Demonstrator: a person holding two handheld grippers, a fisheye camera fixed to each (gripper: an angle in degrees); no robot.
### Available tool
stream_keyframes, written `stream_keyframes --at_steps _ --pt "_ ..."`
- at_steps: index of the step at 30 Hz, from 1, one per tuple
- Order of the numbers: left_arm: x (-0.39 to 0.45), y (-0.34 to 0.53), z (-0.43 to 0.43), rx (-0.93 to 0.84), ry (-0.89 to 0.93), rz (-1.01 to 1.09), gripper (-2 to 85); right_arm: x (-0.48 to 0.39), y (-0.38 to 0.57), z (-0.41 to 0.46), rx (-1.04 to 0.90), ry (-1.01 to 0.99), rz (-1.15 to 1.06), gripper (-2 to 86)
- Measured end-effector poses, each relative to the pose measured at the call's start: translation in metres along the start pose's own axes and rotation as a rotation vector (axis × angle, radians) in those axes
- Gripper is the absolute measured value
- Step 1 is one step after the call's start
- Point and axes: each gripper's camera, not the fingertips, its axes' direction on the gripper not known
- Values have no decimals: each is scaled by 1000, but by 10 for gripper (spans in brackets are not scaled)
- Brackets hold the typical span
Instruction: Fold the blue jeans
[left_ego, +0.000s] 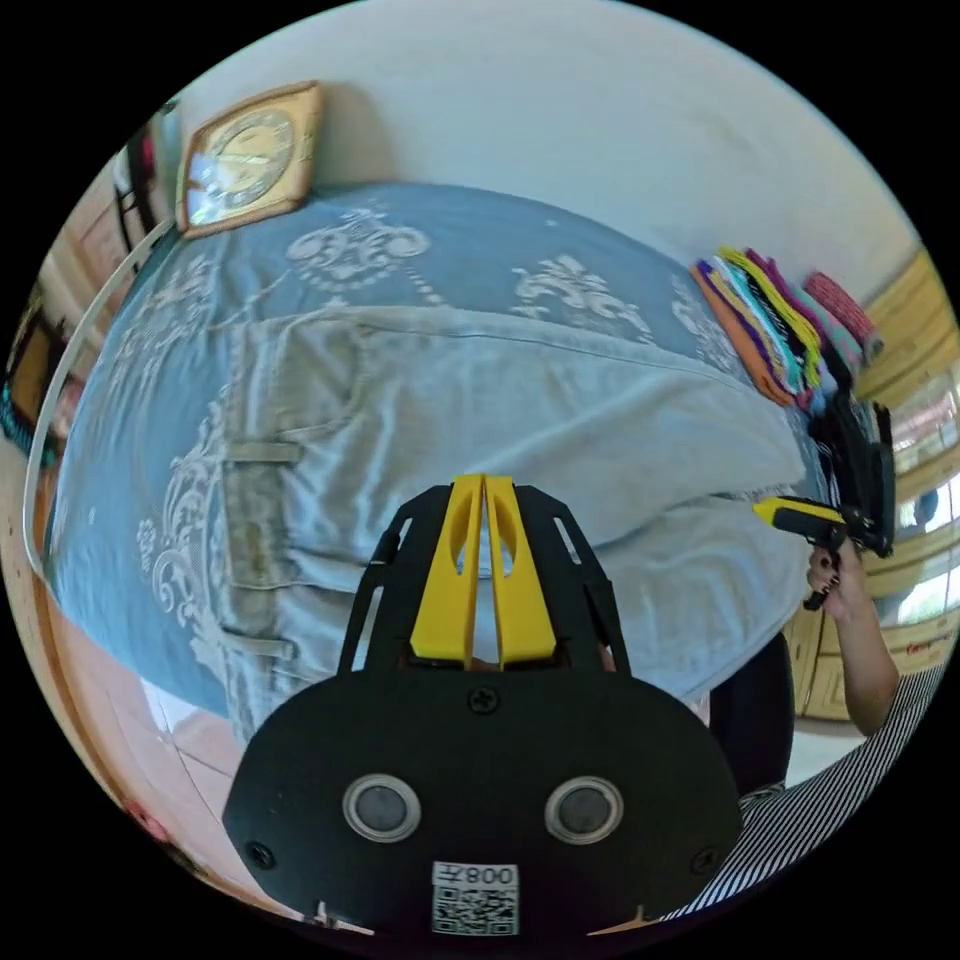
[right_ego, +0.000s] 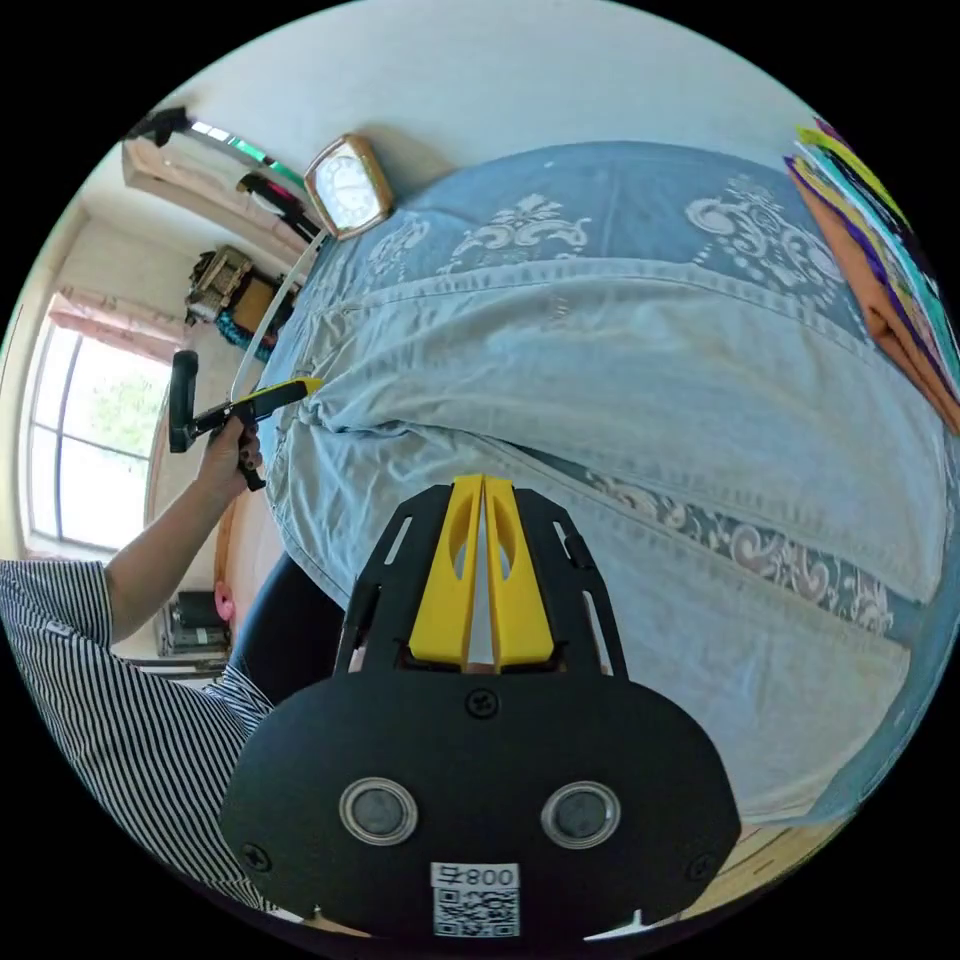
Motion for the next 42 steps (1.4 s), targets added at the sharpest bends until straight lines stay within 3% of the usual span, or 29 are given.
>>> stream_keyframes --at_steps 4,7,13,16,23,26,31,35,42 --pt "-59 4 14 -27 133 -88 3 -53 -75 75 -74 53 -74 -3" --pt "-71 5 2 -9 101 -37 3 -70 -103 121 -154 75 -71 -2" --pt "-126 -1 -37 153 71 -39 2 -90 -139 157 -112 7 -78 -1" --pt "-159 -11 -18 0 45 -55 2 -110 -164 177 -122 21 -77 1" --pt "-189 -35 -75 231 60 69 6 -142 -214 179 -19 61 -93 1" --pt "-196 -63 -74 194 74 138 12 -156 -256 179 61 83 -132 0" --pt "-201 -93 -36 42 -25 130 7 -173 -337 221 9 167 -151 -2" --pt "-214 -110 -32 91 -55 58 3 -178 -388 275 -56 261 -135 -3" --pt "-231 -128 -34 88 -40 64 2 -185 -440 301 -10 242 -129 -4"
